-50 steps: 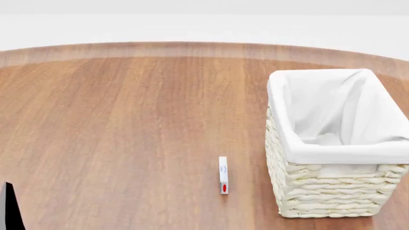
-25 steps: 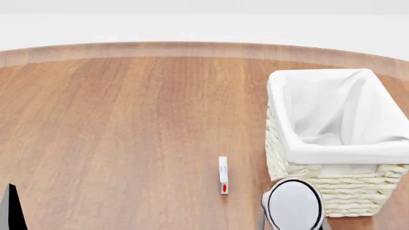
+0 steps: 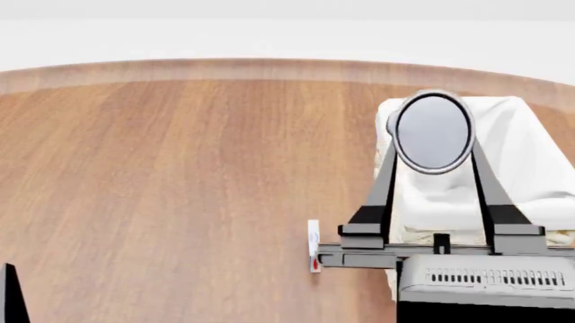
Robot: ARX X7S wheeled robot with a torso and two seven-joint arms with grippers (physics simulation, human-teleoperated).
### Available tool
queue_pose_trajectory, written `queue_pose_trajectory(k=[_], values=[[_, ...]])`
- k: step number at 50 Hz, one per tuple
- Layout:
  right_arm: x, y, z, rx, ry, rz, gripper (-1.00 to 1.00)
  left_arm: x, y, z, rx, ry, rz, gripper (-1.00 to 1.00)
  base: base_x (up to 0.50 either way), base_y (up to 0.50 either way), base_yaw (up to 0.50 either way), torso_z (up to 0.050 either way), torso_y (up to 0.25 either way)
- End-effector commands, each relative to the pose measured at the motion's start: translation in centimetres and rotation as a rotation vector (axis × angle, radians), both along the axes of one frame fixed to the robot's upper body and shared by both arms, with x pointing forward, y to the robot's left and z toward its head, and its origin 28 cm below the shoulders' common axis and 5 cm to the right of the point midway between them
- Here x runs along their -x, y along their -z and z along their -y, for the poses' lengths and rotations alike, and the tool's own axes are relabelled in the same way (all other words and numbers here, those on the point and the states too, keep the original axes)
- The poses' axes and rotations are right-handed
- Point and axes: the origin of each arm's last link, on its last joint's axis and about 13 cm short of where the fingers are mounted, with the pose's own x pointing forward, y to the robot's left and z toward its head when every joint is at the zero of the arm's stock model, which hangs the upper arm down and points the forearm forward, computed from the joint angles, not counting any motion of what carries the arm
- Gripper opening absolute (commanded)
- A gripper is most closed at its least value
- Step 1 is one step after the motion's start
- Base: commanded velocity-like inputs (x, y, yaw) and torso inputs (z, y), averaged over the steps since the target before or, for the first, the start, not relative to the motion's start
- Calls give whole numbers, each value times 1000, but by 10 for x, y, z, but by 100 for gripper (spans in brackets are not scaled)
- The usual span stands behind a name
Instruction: Pick up the tomato sauce, and put it in the basket.
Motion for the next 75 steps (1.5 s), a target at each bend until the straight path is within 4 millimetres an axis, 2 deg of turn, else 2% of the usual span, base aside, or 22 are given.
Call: queue_pose_trajectory(k=[1, 5, 9, 20, 23, 26, 27, 30, 34, 39, 48, 60, 75], values=[[-63, -24, 18, 8, 85, 24, -100, 2, 0, -1, -7, -5, 2, 100, 0, 0, 0, 0, 0], [-80, -27, 23, -19, 93, 8, -100, 2, -1, -3, -3, -9, 3, 100, 0, 0, 0, 0, 0], [-106, -22, 29, -22, 115, -44, -100, 1, -2, -3, 0, -8, 4, 100, 0, 0, 0, 0, 0], [-151, -19, 43, -57, 143, -152, -100, 5, -1, -2, -4, -6, 2, 100, 0, 0, 0, 0, 0], [-173, -17, 50, -89, 133, -255, -100, 8, -2, -3, -6, -9, 5, 100, 0, 0, 0, 0, 0], [-184, -13, 53, -112, 127, -337, -100, 10, -3, -2, -7, -7, 9, 100, 0, 0, 0, 0, 0], [-184, -13, 53, -161, 107, -353, -100, 11, -3, -2, -9, -8, 9, 100, 0, 0, 0, 0, 0], [-184, -14, 53, -152, 111, -384, -100, 13, -3, -2, -8, -9, 10, 100, 0, 0, 0, 0, 0], [-184, -12, 55, -202, 93, -538, -100, 13, -3, -2, -9, -12, 9, 100, 0, 0, 0, 0, 0], [-184, -21, 60, -237, 119, -649, -100, 14, -4, -4, -6, -21, 11, 100, 0, 0, 0, 0, 0], [-183, -29, 65, -269, 164, -727, -100, 14, -3, -7, -2, -32, 9, 100, 0, 0, 0, 0, 1], [-177, -21, 67, -272, 163, -886, -100, 14, -3, -7, -2, -37, 10, 100, 0, 0, 0, 0, 0], [-172, -14, 68, -286, 173, -974, -100, 13, -3, -7, -6, -38, 8, 100, 0, 0, 0, 0, 0]])
